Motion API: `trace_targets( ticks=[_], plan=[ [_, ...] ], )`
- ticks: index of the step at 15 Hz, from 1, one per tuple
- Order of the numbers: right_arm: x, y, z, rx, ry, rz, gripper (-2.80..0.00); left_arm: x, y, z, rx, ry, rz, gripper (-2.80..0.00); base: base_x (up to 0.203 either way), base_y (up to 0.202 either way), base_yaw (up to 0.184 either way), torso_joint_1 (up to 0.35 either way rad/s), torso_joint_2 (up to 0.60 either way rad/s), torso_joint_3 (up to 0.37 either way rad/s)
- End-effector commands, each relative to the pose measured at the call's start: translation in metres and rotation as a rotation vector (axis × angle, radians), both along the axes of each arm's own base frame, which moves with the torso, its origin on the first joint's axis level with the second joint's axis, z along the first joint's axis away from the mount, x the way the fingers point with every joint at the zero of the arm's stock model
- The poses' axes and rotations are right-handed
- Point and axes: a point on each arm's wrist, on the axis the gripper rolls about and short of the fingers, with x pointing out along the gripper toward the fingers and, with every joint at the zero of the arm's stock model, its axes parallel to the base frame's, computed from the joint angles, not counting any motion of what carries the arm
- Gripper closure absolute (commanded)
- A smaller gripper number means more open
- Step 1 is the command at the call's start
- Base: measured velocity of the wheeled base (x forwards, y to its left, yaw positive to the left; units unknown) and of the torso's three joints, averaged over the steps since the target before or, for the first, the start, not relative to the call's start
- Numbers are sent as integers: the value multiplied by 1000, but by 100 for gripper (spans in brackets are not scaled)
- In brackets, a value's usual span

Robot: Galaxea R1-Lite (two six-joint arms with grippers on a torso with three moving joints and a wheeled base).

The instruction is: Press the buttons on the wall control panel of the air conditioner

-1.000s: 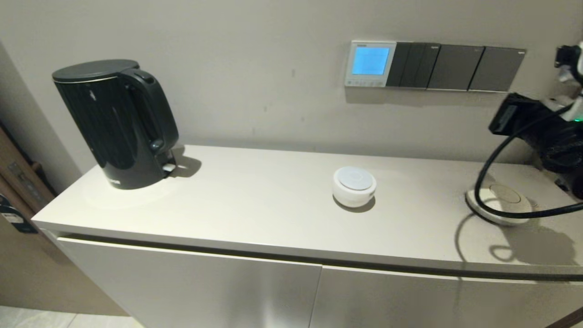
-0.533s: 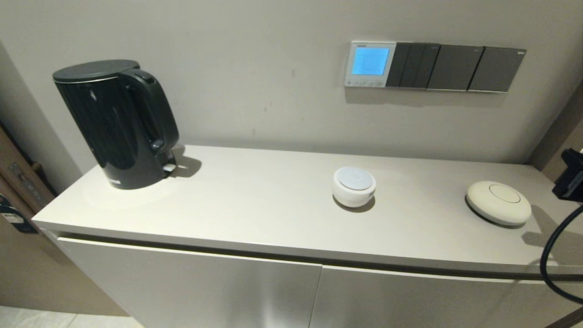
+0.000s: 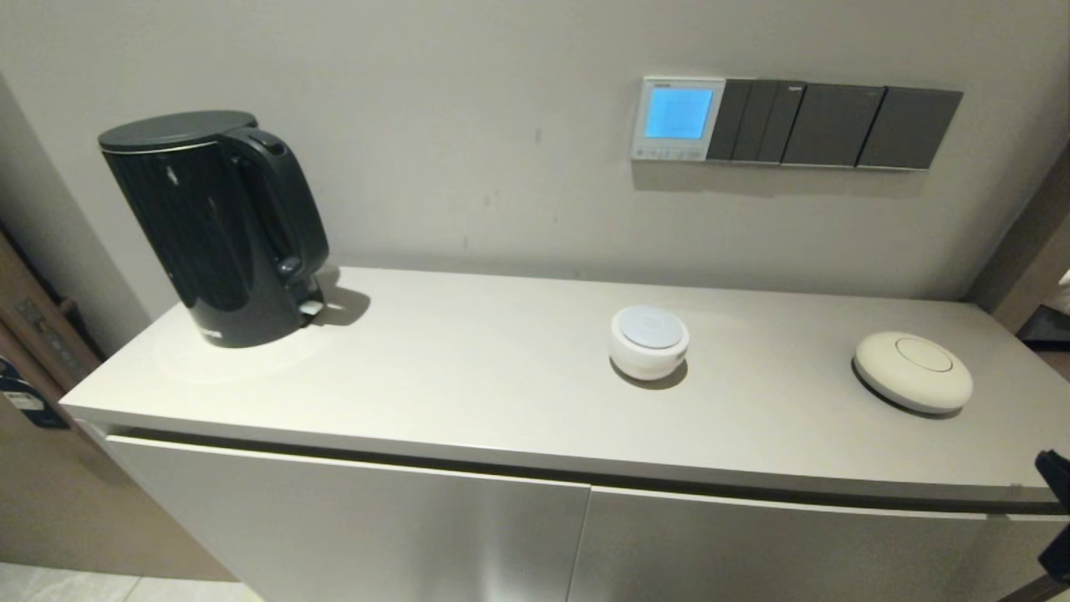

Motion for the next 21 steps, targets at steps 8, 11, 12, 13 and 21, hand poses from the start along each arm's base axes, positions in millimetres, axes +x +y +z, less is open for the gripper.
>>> trace_targets(
  ticks=[8,11,12,13,21],
  plan=[
    [-82,5,-54,25,69,141,0,0,0,0,0,-1,0,0,0,0,0,0,0,0],
    [-96,6,-68,2,58,176,0,0,0,0,0,-1,2,0,0,0,0,0,0,0],
    [-99,6,-70,-3,29,178,0,0,0,0,0,0,1,0,0,0,0,0,0,0],
    [-102,6,-71,-7,-4,179,0,0,0,0,0,0,2,0,0,0,0,0,0,0],
    [-102,6,-73,9,-2,188,0,0,0,0,0,0,0,0,0,0,0,0,0,0]
  ],
)
